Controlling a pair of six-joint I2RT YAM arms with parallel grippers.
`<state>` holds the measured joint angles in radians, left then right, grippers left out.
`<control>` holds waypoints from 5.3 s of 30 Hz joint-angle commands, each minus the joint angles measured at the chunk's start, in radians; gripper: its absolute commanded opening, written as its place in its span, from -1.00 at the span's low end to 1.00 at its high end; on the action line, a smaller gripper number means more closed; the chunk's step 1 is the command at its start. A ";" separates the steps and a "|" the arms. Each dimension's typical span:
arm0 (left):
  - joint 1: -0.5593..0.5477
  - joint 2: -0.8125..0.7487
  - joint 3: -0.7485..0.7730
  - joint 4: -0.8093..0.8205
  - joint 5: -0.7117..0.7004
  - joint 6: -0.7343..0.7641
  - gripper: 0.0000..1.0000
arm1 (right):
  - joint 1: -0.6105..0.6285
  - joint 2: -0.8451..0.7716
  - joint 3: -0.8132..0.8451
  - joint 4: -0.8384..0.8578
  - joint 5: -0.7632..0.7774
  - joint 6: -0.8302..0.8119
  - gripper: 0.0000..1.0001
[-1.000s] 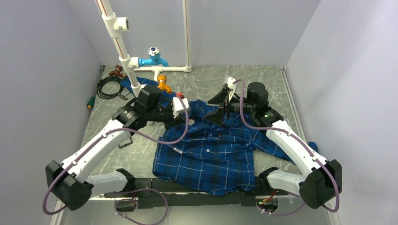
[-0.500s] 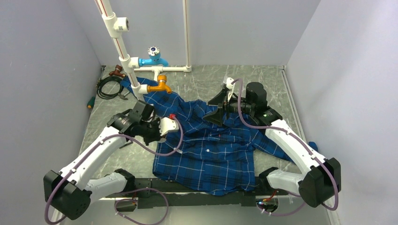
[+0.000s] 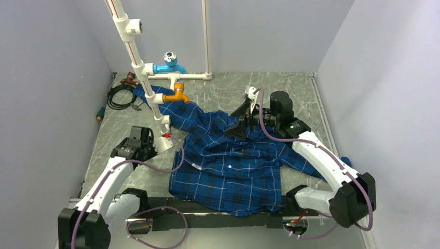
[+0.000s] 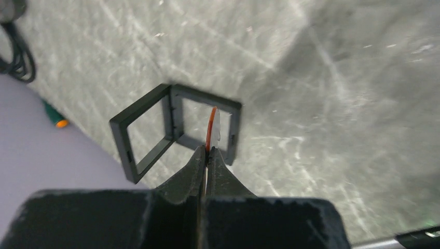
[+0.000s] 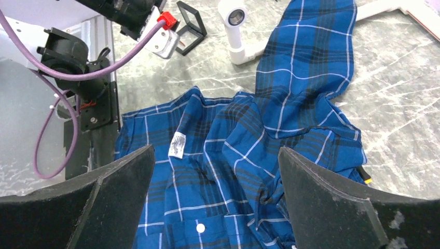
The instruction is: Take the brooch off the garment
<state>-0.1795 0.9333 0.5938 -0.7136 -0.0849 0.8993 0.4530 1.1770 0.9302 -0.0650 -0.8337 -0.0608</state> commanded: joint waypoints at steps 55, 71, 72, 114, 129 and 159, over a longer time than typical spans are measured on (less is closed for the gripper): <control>0.036 0.008 0.112 -0.113 0.198 0.121 0.23 | -0.077 0.078 0.078 -0.187 0.071 -0.095 0.87; -0.475 0.572 0.829 -0.253 0.303 -0.287 0.49 | -0.431 0.341 0.269 -0.628 0.312 -0.417 0.67; -0.494 0.631 0.909 -0.266 0.293 -0.310 0.49 | -0.446 0.359 0.281 -0.641 0.321 -0.433 0.65; -0.558 0.764 0.949 0.109 0.395 -0.286 0.25 | -0.461 0.568 0.514 -0.654 0.129 -0.426 0.02; -0.557 0.565 0.752 0.128 0.413 -0.287 0.32 | -0.309 0.806 0.588 -0.621 0.237 -0.411 -0.01; -0.553 0.673 0.821 0.169 0.280 -0.339 0.34 | -0.306 0.731 0.577 -0.454 0.329 -0.319 -1.00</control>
<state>-0.7391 1.5864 1.3636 -0.5987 0.2592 0.5819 0.1627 1.9942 1.4536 -0.6411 -0.5316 -0.4393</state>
